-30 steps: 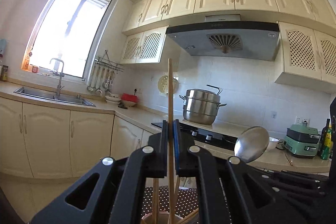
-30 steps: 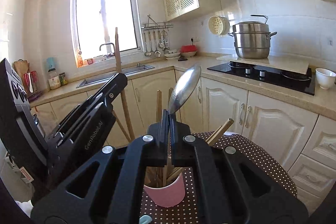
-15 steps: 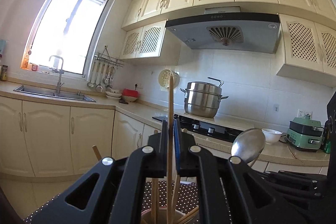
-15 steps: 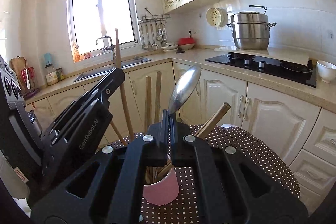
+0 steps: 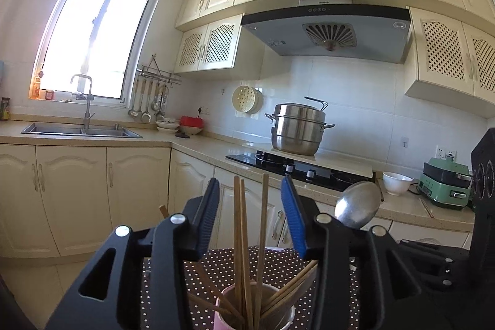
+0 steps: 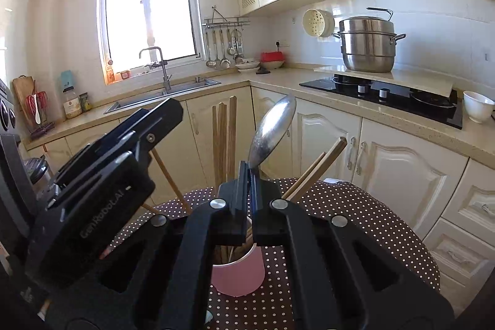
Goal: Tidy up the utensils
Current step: 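Open the left gripper to drop the chopstick into the cup, then lower the spoon into the cup and open the right gripper, then close the left gripper on the black-handled utensil while the right gripper moves to the pale-blue knife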
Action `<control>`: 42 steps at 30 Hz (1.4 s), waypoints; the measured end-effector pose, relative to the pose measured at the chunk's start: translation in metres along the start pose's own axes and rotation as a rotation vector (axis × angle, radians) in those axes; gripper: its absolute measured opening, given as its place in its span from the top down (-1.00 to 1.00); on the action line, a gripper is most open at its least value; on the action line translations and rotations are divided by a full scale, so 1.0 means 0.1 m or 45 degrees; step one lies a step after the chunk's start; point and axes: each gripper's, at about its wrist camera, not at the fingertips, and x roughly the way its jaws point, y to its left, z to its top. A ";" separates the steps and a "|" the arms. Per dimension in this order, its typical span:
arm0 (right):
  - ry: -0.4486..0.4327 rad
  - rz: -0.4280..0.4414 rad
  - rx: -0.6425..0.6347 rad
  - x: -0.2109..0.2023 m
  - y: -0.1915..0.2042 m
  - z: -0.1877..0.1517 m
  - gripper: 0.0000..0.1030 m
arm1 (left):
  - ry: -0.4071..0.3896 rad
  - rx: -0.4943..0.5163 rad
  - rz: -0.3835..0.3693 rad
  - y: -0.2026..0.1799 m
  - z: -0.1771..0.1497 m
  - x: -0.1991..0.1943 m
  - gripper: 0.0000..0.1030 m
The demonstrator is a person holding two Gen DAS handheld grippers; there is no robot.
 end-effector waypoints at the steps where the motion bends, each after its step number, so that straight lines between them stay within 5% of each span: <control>1: 0.006 -0.008 -0.009 0.00 0.02 -0.01 0.96 | 0.010 0.001 0.002 0.02 0.00 -0.02 0.17; 14: 0.052 -0.078 -0.075 0.04 0.29 -0.17 0.95 | 0.223 0.009 0.037 0.33 -0.05 -0.16 0.01; 30: 0.107 -0.157 -0.074 0.02 0.47 -0.34 0.92 | 0.313 0.034 0.075 0.51 -0.07 -0.40 -0.24; 33: 0.094 -0.173 -0.070 -0.08 0.48 -0.34 0.46 | 0.331 0.026 0.066 0.55 -0.07 -0.47 -0.38; 34: 0.081 -0.178 -0.067 -0.12 0.48 -0.34 0.00 | 0.340 0.026 0.065 0.57 -0.07 -0.51 -0.38; 42: 0.045 -0.195 -0.051 -0.41 0.53 -0.38 -0.05 | 0.445 -0.020 0.041 0.72 -0.15 -0.73 -0.38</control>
